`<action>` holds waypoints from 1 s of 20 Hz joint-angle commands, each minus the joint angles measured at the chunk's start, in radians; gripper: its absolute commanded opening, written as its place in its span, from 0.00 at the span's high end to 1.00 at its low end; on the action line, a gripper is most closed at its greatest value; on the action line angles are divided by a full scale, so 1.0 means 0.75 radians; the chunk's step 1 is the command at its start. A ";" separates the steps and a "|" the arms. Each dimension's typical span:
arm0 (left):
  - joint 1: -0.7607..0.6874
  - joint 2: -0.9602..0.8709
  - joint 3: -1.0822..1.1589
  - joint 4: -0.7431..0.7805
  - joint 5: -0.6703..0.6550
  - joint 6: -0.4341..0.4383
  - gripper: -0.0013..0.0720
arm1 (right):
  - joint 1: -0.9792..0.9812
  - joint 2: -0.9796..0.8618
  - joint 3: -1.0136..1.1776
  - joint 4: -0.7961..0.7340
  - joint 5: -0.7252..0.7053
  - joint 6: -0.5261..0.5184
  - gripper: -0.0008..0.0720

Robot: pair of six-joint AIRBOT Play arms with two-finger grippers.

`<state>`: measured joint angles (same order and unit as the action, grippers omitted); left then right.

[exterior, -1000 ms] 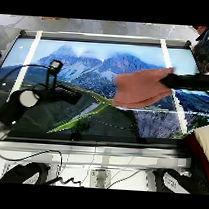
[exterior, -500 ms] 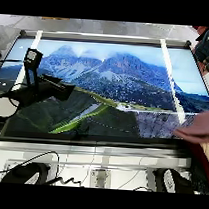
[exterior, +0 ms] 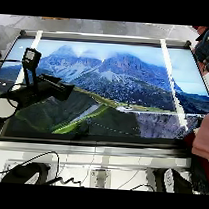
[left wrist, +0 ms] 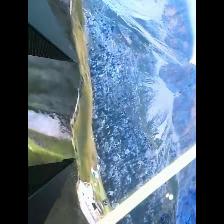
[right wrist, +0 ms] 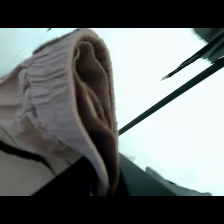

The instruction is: Fold the clothes and pants, and hang the long-sleeved shirts on hangers.

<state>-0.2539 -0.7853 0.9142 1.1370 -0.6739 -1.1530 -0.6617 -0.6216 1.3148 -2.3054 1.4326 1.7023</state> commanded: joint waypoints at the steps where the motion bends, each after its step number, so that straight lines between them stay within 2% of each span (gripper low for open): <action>1: 0.001 0.001 0.001 -0.001 0.001 0.000 0.03 | -0.007 0.003 0.002 -0.176 -0.086 0.084 0.36; 2: 0.001 0.001 0.001 -0.001 0.001 0.000 0.03 | -0.007 0.003 0.002 -0.173 -0.086 0.083 0.00; 3: 0.001 0.001 0.001 -0.001 0.001 0.000 0.03 | -0.007 0.003 0.002 -0.173 -0.087 0.083 0.03; 7: 0.001 0.001 0.001 -0.001 0.001 0.000 0.03 | -0.006 0.003 0.002 -0.121 -0.091 0.083 0.04; 10: 0.001 0.001 0.001 -0.001 0.001 0.000 0.03 | -0.006 0.002 0.002 0.169 -0.094 0.122 0.07; 11: 0.001 0.001 0.001 0.000 0.001 0.000 0.03 | -0.006 0.000 0.002 0.335 -0.109 0.122 0.28; 12: 0.001 0.001 0.001 -0.001 0.001 0.000 0.03 | -0.006 -0.006 0.002 0.544 -0.139 0.122 0.66; 13: 0.001 0.001 0.001 -0.001 0.001 0.000 0.03 | -0.006 -0.017 0.002 0.783 -0.176 0.111 0.95; 14: 0.001 0.001 0.001 0.000 0.001 0.000 0.03 | -0.002 -0.032 -0.001 0.993 -0.212 0.066 0.96; 16: 0.001 0.001 0.000 -0.001 0.001 0.000 0.03 | 0.061 -0.077 -0.003 1.374 -0.245 -0.146 0.96; 17: 0.001 0.001 0.000 0.000 0.001 0.000 0.03 | 0.116 -0.103 -0.003 1.471 -0.244 -0.226 0.96; 18: 0.001 0.001 0.000 -0.001 0.001 0.000 0.03 | 0.192 -0.132 -0.003 1.506 -0.242 -0.259 0.96; 20: 0.001 0.001 0.000 0.000 0.001 0.000 0.03 | 0.367 -0.190 -0.004 1.444 -0.225 -0.277 0.96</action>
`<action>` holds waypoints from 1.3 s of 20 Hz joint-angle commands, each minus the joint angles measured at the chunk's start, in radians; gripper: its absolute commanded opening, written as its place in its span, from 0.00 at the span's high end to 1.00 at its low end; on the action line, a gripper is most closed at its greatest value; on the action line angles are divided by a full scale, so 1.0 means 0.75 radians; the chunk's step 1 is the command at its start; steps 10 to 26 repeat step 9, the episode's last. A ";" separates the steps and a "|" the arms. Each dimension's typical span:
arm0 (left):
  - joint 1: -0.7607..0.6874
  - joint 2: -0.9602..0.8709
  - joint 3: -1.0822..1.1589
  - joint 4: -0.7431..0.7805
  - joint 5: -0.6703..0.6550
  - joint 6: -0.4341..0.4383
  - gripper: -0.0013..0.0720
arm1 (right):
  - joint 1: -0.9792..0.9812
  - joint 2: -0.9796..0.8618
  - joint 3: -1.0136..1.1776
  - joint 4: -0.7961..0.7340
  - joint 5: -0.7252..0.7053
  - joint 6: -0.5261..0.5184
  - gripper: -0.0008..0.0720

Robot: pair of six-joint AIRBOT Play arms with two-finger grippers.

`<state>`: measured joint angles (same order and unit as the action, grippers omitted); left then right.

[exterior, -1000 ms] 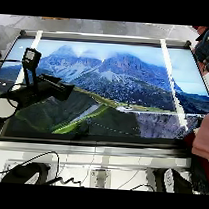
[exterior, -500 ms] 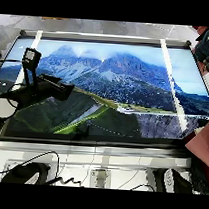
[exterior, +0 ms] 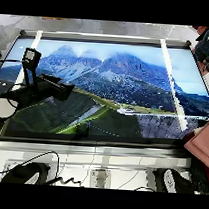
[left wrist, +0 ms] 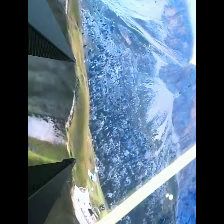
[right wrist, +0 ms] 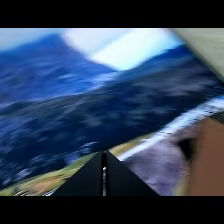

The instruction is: Fold the clothes and pants, and hang the long-sleeved shirts on hangers.

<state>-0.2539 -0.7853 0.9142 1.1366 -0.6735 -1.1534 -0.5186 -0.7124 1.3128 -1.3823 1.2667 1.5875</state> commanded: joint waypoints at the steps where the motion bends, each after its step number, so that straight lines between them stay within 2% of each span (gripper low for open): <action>1: 0.001 0.001 0.000 0.000 0.000 0.001 0.03 | 0.264 -0.096 -0.001 0.157 0.015 -0.170 0.96; 3: 0.001 0.001 0.000 0.000 0.000 0.001 0.03 | 0.446 -0.155 -0.001 -0.013 0.069 -0.256 0.96; 6: 0.001 0.001 0.000 0.000 0.000 0.001 0.03 | 0.616 -0.224 -0.002 -0.279 0.067 -0.258 0.96; 26: 0.001 0.001 0.000 0.000 0.000 0.001 0.03 | 0.621 -0.264 -0.001 -0.255 0.070 -0.257 0.96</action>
